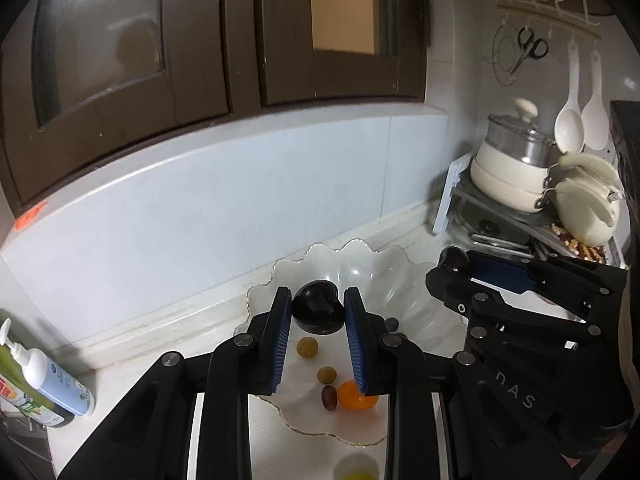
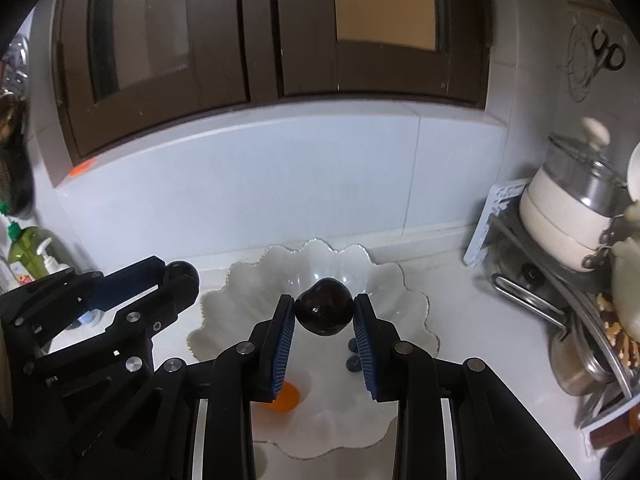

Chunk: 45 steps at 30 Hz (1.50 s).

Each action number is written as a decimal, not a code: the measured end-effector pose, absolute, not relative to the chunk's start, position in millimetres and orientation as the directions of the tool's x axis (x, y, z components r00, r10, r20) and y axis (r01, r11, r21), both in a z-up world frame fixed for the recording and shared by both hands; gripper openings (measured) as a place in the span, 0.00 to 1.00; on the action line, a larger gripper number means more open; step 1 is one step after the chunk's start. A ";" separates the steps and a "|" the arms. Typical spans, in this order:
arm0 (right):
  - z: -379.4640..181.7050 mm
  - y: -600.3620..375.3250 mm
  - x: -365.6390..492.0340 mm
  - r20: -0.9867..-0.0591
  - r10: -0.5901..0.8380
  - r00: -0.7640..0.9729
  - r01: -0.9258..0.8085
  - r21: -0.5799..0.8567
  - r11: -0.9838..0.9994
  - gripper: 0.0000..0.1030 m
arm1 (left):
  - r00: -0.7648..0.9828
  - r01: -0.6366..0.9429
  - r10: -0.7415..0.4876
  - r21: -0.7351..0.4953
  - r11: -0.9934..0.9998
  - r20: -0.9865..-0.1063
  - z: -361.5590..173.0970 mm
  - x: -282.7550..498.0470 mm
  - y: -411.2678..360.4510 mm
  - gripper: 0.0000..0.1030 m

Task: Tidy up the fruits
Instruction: 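Lower into the bowl and open the left tool while the right tool releases its plum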

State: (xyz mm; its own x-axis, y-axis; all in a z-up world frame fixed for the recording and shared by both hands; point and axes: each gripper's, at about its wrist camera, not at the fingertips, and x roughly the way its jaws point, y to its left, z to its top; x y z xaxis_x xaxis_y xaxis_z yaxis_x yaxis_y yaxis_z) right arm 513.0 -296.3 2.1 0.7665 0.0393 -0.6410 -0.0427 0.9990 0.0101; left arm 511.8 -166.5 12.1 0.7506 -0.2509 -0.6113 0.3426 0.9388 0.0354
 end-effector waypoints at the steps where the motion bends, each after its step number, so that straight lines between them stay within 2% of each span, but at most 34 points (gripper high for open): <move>1: -0.6 -296.8 517.4 -0.647 0.033 0.762 -0.039 0.005 0.999 0.31 | 0.747 0.340 -0.243 0.041 0.939 -0.618 9.0 515.4 -166.7 0.26; 12: -40.5 -312.2 569.4 -0.755 0.011 0.656 0.002 0.016 1.000 0.31 | 0.671 0.342 -0.215 0.039 0.939 -0.709 -24.4 564.2 -181.1 0.26; 25: -80.8 -328.7 608.1 -0.840 0.025 0.542 0.025 0.046 0.999 0.31 | 0.566 0.357 -0.208 0.010 0.934 -0.798 -62.0 608.3 -192.7 0.26; 45: -107.4 -340.1 618.9 -0.881 -0.014 0.473 0.045 0.009 0.999 0.31 | 0.510 0.363 -0.168 0.034 0.931 -0.844 -86.5 622.8 -204.6 0.28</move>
State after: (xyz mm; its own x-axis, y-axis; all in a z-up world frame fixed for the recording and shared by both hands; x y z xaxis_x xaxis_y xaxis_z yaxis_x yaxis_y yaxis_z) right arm 618.9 -340.1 -107.4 0.4727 -0.0136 -0.8811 0.0453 0.9989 0.0089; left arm 622.8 -204.6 -86.5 0.5100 -0.1679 -0.8436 0.3633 0.9310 0.0344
